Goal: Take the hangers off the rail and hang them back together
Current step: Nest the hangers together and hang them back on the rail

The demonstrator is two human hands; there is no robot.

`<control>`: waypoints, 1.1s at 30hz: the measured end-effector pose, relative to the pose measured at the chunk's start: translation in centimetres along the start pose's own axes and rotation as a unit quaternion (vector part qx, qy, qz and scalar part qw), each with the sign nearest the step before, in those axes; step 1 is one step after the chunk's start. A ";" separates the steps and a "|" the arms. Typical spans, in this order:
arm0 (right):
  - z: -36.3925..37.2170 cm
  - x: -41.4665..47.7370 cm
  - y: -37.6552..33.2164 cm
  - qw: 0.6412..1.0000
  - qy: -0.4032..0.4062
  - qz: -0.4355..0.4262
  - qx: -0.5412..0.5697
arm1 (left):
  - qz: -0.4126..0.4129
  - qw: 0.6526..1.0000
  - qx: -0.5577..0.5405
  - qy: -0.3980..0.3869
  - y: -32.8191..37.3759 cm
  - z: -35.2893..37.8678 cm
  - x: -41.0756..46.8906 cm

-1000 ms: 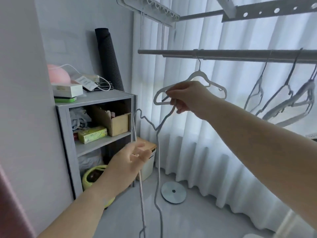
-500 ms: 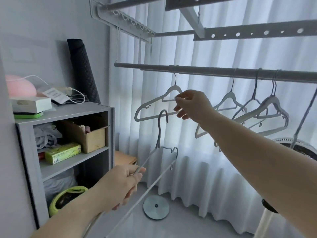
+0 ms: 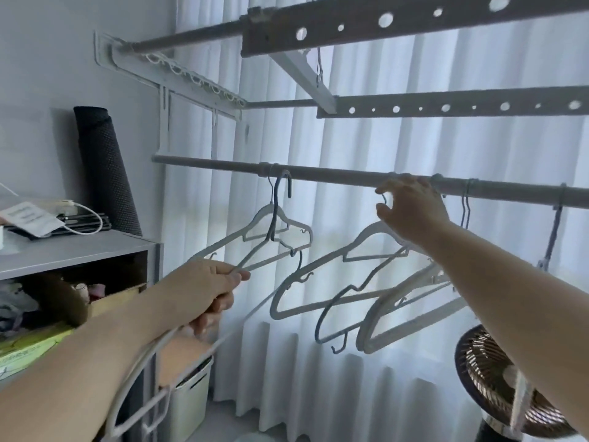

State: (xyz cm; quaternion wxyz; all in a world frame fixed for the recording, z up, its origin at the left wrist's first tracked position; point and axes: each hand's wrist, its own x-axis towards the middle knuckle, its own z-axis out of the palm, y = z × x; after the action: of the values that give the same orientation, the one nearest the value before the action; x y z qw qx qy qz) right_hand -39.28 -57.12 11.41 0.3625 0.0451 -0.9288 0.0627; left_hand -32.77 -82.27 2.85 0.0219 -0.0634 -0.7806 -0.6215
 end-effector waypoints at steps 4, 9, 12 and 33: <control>-0.2 2.5 2.6 0.998 0.027 -0.009 -0.061 | 0.018 1.000 0.013 0.000 2.8 2.3 3.6; 0.1 4.3 4.7 0.991 0.020 -0.005 -0.134 | 0.048 0.998 0.028 -0.002 4.9 4.3 6.8; 0.4 4.3 4.9 0.989 0.029 -0.029 -0.140 | 0.057 0.998 0.040 0.004 5.3 5.1 8.2; 0.7 4.6 4.6 0.990 0.039 -0.026 -0.131 | 0.064 0.969 0.198 -0.133 3.7 5.9 12.5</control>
State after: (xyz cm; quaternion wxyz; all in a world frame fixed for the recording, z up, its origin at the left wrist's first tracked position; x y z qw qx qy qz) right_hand -43.71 -52.83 13.63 0.4026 0.0190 -0.9127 -0.0674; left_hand -44.46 -74.80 6.56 -0.0305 -0.1894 -0.8782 -0.4381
